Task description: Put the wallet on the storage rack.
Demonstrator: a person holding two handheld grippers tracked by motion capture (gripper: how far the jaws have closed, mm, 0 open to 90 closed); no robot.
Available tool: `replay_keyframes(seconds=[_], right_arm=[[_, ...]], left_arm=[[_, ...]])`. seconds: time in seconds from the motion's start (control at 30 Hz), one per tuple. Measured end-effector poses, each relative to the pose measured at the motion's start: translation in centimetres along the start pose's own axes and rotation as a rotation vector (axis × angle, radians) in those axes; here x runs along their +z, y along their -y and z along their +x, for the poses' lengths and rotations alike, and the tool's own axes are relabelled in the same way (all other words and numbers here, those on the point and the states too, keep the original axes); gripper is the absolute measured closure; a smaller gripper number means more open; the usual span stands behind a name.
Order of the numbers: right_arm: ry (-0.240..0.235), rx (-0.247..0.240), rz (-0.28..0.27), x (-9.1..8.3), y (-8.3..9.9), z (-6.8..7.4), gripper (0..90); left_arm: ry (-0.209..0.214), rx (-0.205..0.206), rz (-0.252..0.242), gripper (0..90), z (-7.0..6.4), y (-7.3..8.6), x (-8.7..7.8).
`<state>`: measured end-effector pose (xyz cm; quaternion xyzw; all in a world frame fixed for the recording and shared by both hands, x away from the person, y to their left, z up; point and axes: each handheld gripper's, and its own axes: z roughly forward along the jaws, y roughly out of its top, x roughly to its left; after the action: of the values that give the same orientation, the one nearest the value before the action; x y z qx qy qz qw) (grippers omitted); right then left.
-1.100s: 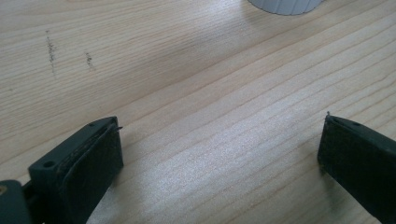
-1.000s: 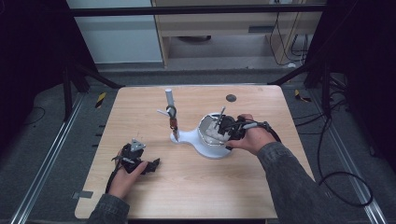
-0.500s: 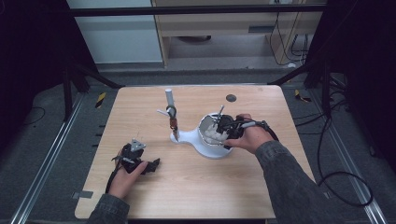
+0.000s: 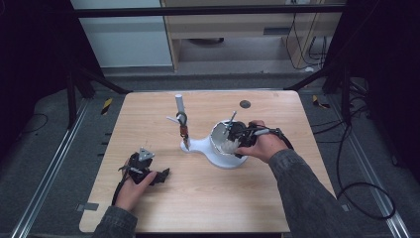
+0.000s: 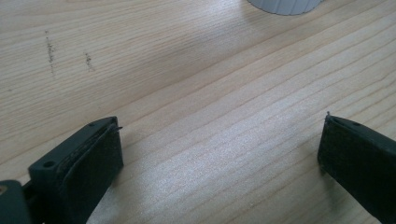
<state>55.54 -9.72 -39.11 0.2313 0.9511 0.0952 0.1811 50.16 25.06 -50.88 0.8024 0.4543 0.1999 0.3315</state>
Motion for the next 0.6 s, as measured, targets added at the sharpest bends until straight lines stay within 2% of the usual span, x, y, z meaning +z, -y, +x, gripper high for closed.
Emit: replay_keyframes(seconds=[0.6], right_arm=[[-0.001, 0.011, -0.005, 0.02, -0.04, -0.01, 26.9]], left_arm=[[0.001, 0.001, 0.003, 0.0, 0.01, 0.0, -0.02]])
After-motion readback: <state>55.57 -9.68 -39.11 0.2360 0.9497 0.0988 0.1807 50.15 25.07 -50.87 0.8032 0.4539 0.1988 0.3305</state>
